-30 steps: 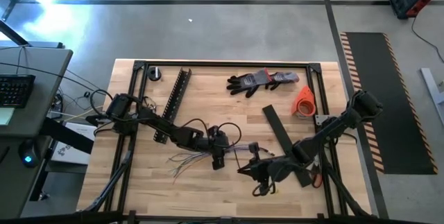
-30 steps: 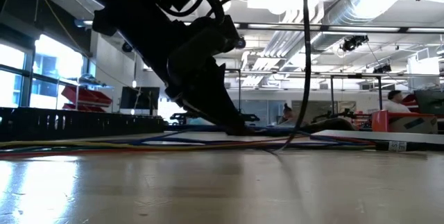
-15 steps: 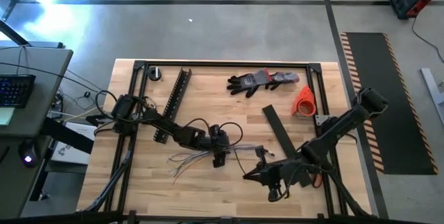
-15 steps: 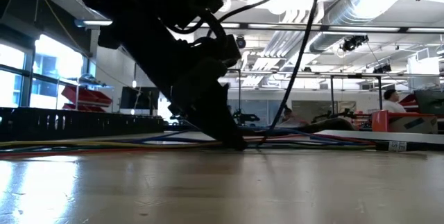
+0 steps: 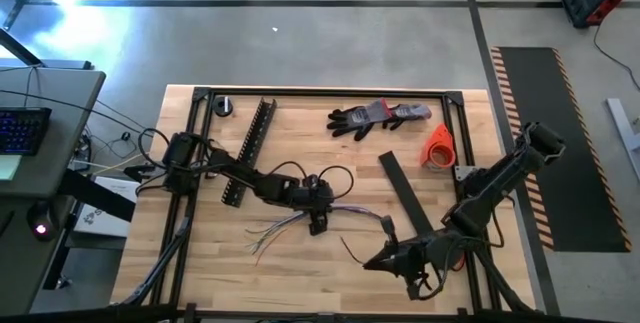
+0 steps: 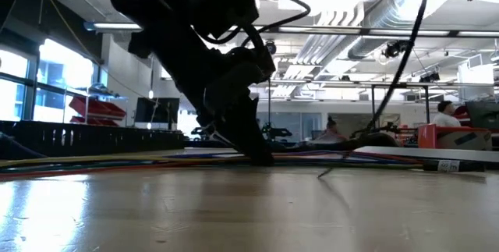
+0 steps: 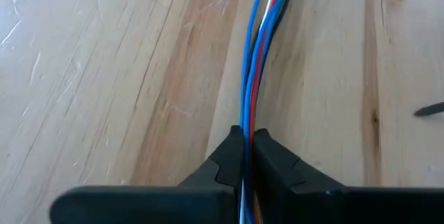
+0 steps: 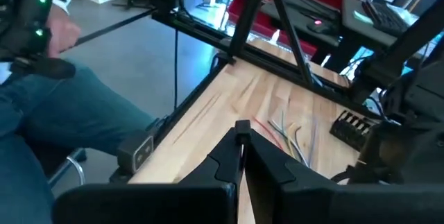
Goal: Ziptie cables
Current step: Wrap the cables wires with the black zip tie
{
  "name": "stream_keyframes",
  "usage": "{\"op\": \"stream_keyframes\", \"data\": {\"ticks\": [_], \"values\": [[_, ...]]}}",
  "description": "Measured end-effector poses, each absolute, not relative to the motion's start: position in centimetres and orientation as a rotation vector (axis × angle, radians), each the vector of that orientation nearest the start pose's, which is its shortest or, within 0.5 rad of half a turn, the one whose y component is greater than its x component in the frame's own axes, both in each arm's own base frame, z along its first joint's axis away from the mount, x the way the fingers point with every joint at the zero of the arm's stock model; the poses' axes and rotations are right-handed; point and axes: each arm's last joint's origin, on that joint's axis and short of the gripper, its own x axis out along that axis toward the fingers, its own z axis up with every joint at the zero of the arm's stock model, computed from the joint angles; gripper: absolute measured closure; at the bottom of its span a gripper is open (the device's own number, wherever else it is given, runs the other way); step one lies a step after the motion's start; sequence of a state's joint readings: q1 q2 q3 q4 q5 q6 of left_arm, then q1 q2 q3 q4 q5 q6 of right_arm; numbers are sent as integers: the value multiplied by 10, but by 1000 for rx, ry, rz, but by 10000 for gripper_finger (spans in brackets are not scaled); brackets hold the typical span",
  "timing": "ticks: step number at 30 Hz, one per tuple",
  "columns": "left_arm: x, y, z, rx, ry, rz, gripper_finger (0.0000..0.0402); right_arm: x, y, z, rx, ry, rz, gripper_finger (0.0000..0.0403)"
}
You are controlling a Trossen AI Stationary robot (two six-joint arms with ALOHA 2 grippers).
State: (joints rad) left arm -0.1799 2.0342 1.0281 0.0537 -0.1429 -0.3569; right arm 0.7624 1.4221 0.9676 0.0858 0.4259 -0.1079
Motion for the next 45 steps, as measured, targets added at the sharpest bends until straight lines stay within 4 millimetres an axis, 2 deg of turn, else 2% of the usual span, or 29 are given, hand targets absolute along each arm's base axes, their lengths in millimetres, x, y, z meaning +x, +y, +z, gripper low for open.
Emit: {"op": "stream_keyframes", "data": {"ticks": [3, 8, 15, 22, 31, 35, 39, 45], "values": [[374, -67, 94, -175, 936, 121, 399, 240, 207, 273, -309, 311, 319, 403], [382, -74, 118, -153, 935, 127, 401, 248, 201, 264, -333, 351, 241, 403], [385, -79, 134, -148, 911, 107, 401, 260, 196, 249, -322, 409, 216, 403], [387, -83, 136, -153, 884, 105, 401, 272, 191, 238, -327, 442, 195, 403], [389, -94, 135, -145, 845, 97, 399, 301, 179, 202, -320, 524, 256, 403], [385, -96, 136, -121, 878, 85, 372, 307, 174, 197, -315, 536, 264, 403], [380, -96, 148, -88, 873, 90, 328, 301, 165, 183, -304, 514, 261, 403], [375, -117, 157, 49, 823, 35, 284, 287, 138, 153, -171, 406, 193, 403]]}}
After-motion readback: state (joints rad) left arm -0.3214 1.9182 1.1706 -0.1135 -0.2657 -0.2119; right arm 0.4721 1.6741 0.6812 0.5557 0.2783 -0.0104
